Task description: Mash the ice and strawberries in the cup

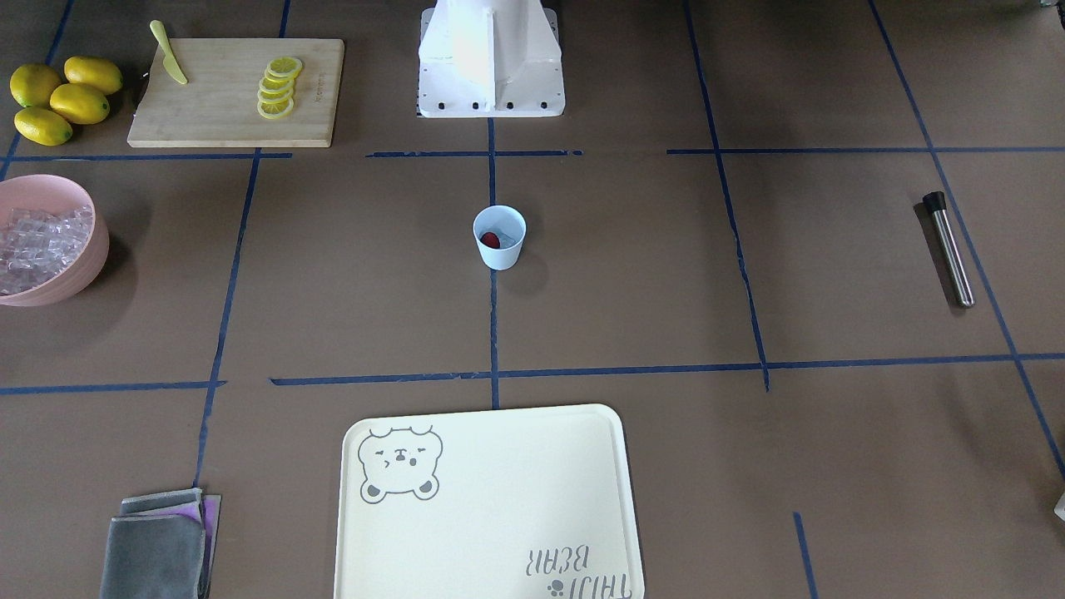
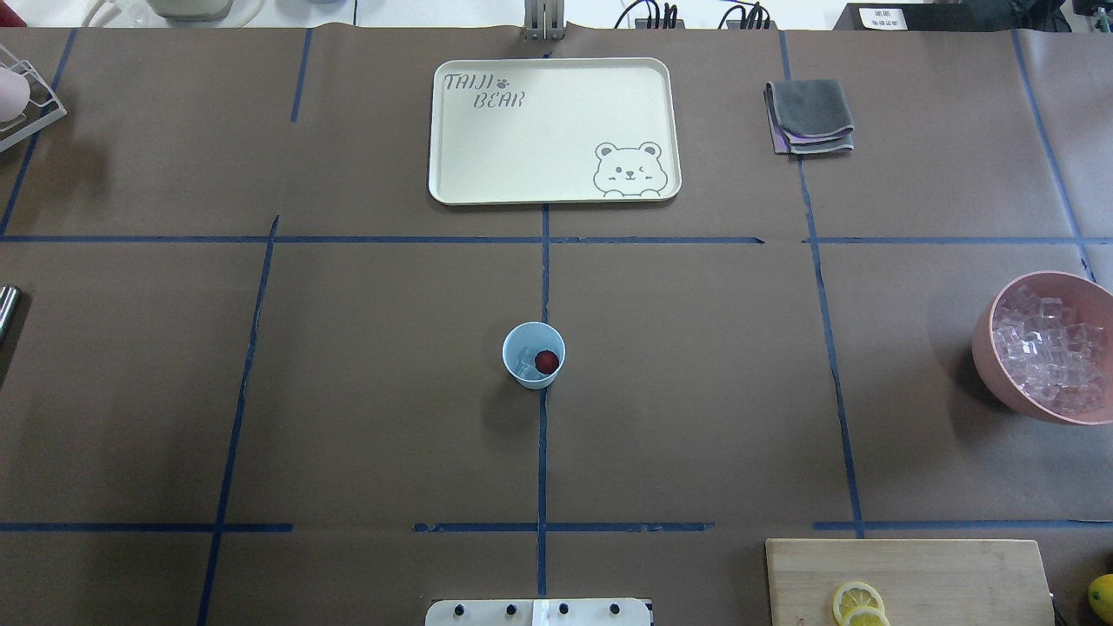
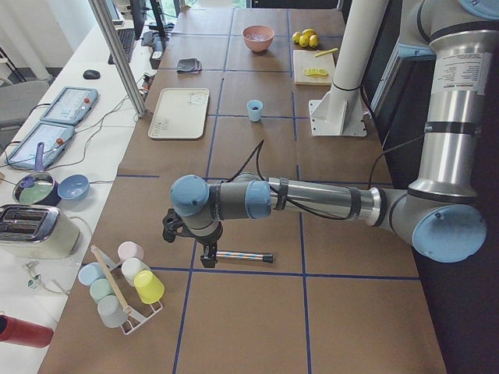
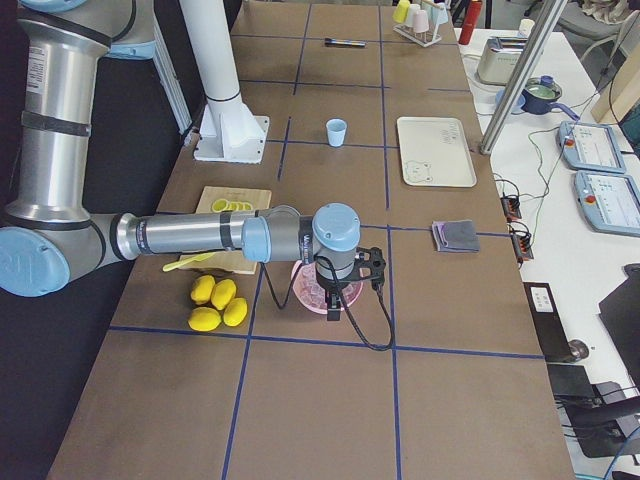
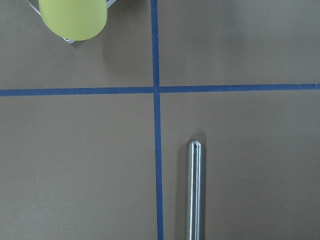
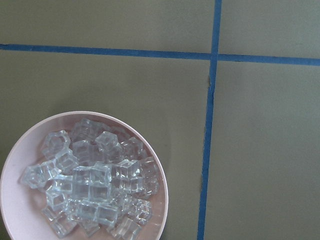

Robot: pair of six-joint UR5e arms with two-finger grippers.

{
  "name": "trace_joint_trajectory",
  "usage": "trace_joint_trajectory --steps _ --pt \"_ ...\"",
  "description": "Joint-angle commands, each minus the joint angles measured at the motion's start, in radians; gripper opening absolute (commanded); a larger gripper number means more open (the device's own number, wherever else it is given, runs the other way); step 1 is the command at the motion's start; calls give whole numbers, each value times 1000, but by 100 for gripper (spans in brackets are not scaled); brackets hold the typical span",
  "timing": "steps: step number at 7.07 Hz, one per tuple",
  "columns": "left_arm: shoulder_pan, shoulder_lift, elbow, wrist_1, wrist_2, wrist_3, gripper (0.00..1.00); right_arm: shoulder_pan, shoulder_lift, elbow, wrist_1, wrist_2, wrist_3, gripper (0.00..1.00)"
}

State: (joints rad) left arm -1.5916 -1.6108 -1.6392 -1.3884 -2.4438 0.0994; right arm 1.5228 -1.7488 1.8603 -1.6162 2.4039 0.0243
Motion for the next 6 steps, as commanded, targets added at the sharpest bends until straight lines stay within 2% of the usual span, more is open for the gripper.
trace_joint_trajectory --steps 1,4,6 --pt "2 21 -8 -73 0 -1 100 0 9 2 -5 0 8 100" --pt "2 142 -5 -292 -6 -6 100 0 8 7 -4 1 9 100" --pt "2 155 -8 -288 -7 -4 100 0 11 -1 -1 -8 8 100"
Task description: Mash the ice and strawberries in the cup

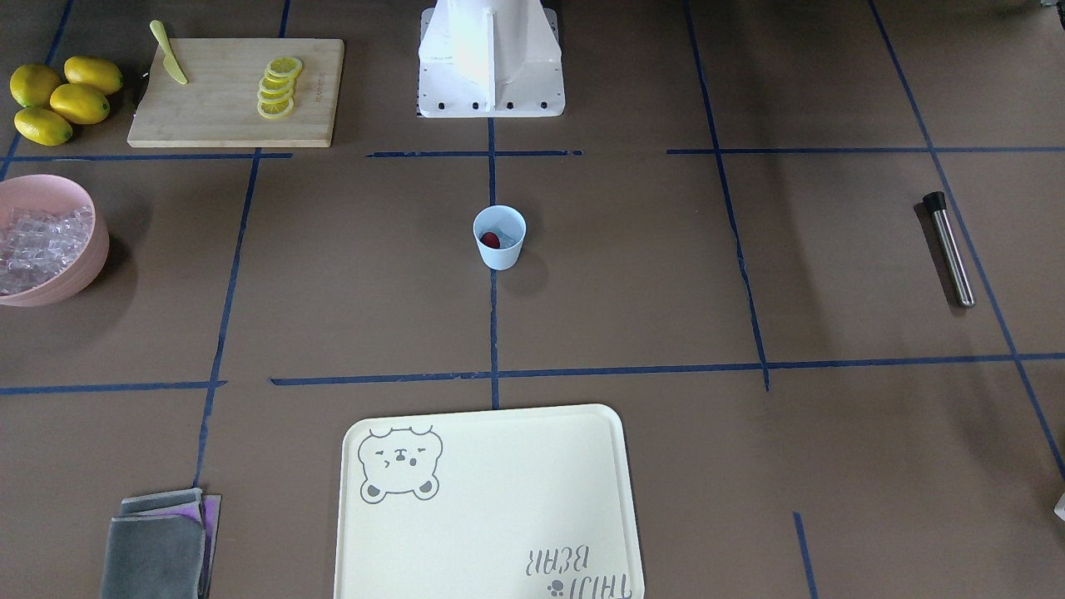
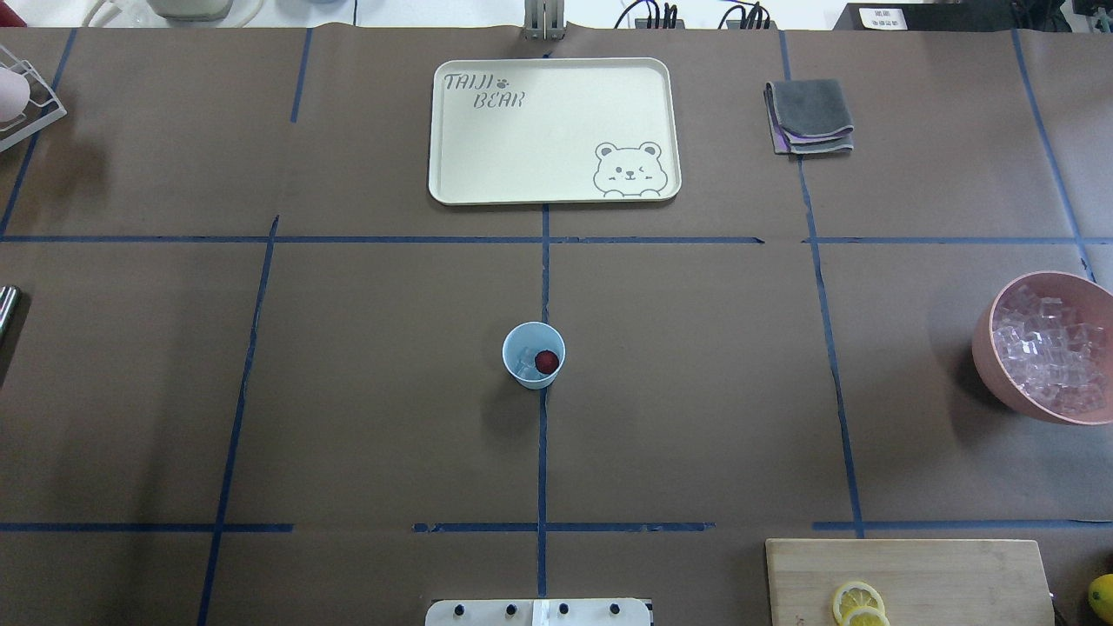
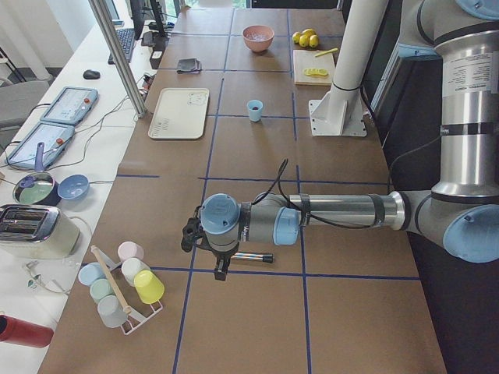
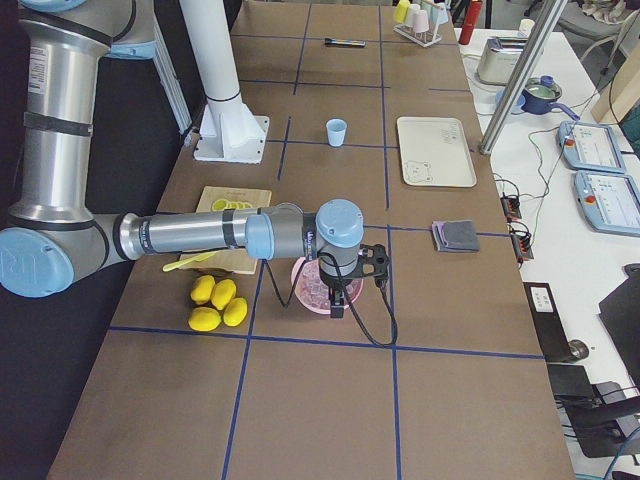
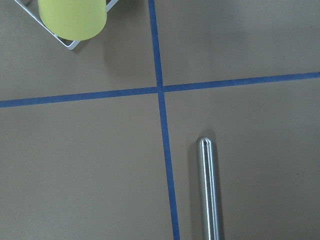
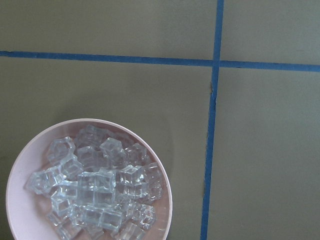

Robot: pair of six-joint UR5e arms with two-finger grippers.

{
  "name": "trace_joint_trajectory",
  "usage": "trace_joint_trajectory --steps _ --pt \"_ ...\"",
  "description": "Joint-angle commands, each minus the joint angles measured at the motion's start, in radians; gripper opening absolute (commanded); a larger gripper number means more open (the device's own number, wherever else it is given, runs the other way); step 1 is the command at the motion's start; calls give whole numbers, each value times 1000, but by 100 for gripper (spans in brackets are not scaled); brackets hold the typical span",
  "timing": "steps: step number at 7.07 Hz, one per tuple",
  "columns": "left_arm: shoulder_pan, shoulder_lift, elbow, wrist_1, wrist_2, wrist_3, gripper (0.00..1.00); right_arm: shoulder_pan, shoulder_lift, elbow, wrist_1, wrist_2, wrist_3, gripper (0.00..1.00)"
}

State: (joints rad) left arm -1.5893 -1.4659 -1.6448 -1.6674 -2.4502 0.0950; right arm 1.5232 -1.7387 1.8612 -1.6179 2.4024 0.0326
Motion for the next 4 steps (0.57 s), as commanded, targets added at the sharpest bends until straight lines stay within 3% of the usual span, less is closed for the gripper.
trace_joint_trajectory --steps 1,4 --pt "2 9 -4 -9 7 0 100 0 4 0 1 -5 1 100" --pt "20 13 -9 -6 71 2 100 0 24 0 0 -5 1 100"
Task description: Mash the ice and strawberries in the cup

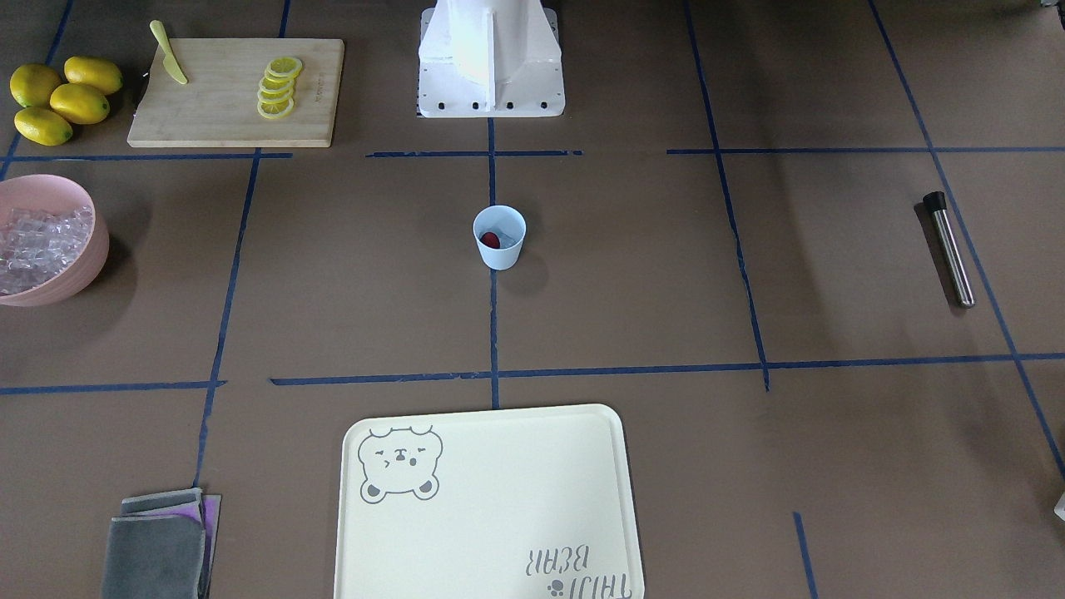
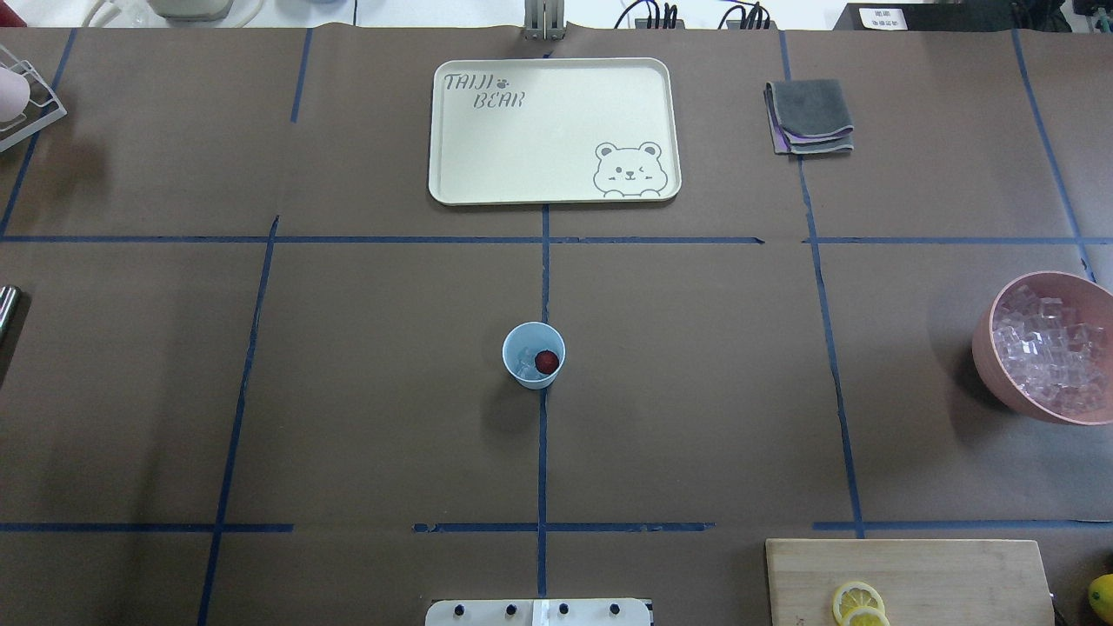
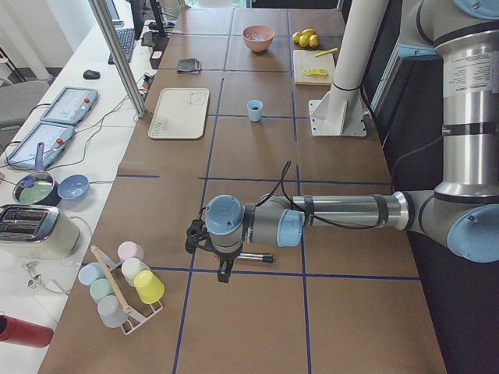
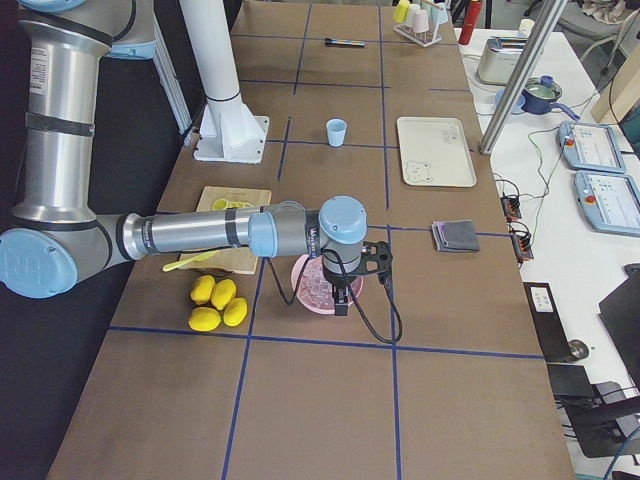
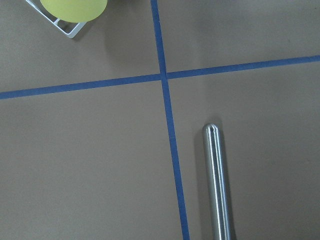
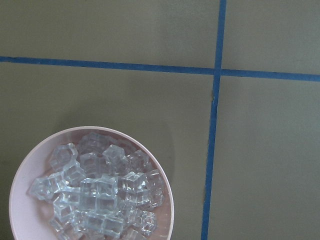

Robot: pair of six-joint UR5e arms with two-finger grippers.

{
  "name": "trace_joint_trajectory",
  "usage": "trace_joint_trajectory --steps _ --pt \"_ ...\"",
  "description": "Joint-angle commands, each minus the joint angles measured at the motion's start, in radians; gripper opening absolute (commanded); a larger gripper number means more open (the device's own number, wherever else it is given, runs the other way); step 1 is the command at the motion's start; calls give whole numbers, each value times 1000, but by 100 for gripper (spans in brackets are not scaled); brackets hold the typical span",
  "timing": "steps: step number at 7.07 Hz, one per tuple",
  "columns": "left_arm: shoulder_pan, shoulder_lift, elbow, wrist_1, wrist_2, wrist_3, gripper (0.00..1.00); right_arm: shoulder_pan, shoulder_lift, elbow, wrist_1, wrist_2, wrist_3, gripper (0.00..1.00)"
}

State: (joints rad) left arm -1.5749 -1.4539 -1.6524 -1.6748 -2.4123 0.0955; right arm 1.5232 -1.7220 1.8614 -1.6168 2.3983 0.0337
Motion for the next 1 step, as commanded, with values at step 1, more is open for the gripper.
trace_joint_trajectory --steps 1 --pt "6 4 -10 1 33 3 100 0 9 -5 0 -2 -1 100"
